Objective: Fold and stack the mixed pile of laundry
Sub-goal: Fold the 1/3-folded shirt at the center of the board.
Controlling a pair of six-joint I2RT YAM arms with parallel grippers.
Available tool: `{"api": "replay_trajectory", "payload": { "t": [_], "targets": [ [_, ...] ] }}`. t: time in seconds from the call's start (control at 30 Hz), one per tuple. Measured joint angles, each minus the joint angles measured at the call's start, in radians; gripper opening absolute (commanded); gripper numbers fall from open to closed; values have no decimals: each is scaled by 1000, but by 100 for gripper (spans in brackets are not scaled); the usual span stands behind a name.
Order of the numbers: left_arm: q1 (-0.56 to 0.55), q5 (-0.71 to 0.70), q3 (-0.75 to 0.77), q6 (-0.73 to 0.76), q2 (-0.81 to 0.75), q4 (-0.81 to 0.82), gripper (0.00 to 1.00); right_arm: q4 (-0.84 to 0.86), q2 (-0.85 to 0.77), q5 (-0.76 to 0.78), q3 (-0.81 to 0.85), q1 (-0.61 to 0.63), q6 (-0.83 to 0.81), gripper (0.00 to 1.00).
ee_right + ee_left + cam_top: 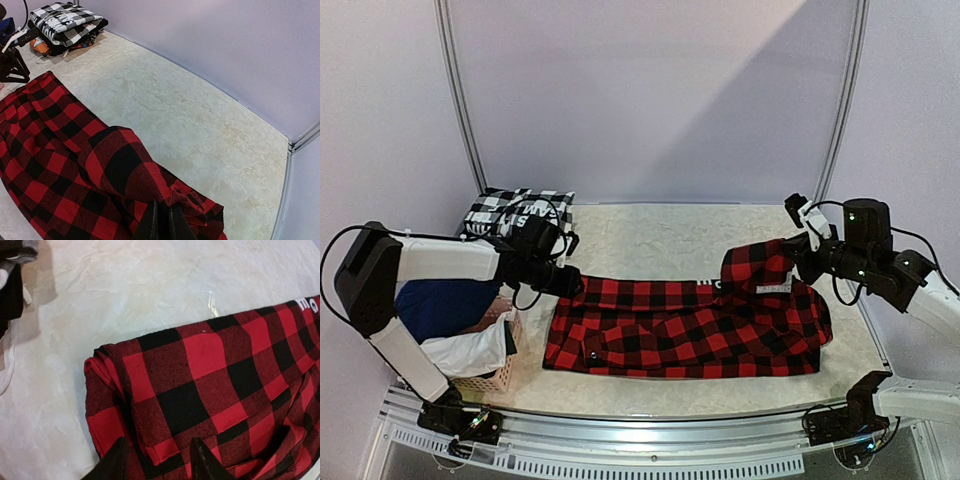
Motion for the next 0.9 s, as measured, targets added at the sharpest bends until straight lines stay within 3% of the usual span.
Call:
{"api": "replay_trajectory", "payload": {
  "t": [0.33,0.5,0.53,0.63,0.67,0.9],
  "targets": [
    [-5,-72,-40,-30,-101,5,49,31,12,12,-15,55,0,13],
    [-29,-71,-61,-29,-117,13,49,95,44,-110,-29,65,-47,13],
    [-37,-71,-61,-29,-118,13,49,108,49,-140,-38,67,-59,17],
    [-63,-71,-61,-28,-122,15,49,130,71,-179,-53,73,-64,59],
    [-72,-72,-61,-28,-122,16,49,138,80,-159,-53,74,-53,67],
    [-138,-78,-61,-28,-122,24,49,121,156,64,9,77,354,77]
  ]
}}
